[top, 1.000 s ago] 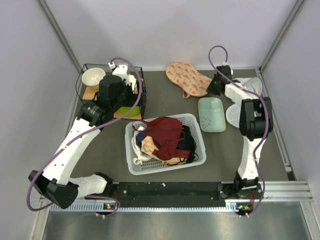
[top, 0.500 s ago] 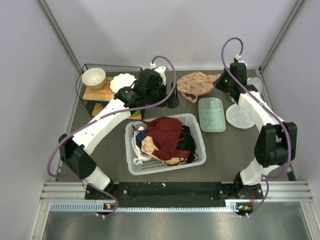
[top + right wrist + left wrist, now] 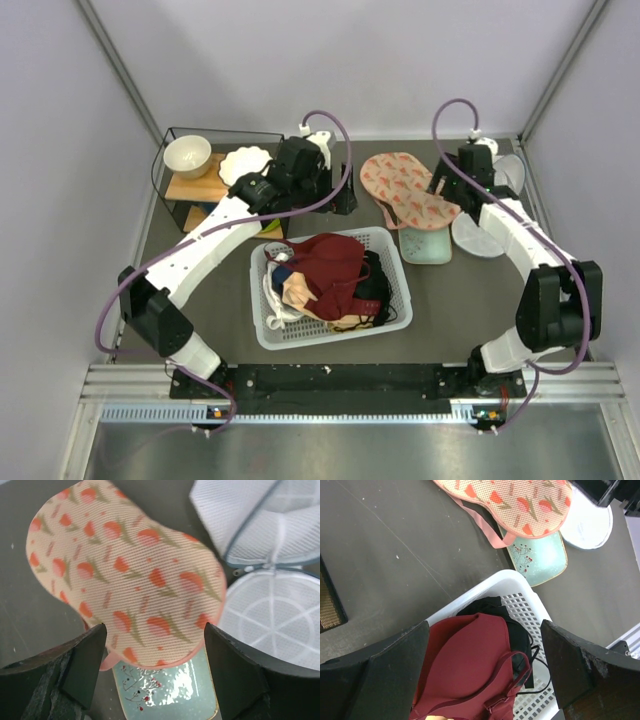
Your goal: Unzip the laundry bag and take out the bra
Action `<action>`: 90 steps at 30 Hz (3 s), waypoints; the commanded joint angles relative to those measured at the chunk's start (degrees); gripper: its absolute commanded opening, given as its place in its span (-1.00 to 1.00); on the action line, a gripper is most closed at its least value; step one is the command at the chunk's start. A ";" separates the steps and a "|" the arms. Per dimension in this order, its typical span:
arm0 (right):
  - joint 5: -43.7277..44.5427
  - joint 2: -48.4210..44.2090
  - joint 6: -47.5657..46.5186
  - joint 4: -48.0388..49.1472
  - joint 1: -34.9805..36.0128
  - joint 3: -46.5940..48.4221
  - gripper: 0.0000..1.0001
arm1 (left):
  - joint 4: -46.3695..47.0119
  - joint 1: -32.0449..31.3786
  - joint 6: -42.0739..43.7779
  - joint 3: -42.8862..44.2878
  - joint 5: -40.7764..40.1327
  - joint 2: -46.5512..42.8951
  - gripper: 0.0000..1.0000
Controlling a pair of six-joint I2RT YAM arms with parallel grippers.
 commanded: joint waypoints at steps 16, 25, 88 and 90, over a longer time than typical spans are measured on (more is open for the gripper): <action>0.85 25.22 -18.93 -2.65 14.75 18.16 0.14 | -2.80 1.74 1.53 1.99 -5.77 -5.40 0.98; 1.04 17.97 -17.08 -2.47 14.22 18.78 -1.00 | -3.41 2.18 1.44 0.85 -7.36 -6.81 0.98; -22.89 -32.51 -14.18 -17.94 8.51 -3.46 -1.00 | 27.52 10.62 -31.35 2.43 26.49 8.05 -1.00; -21.47 -32.07 -13.22 -18.82 8.42 -3.46 -1.00 | 27.52 10.62 -30.29 2.17 25.70 7.17 -1.00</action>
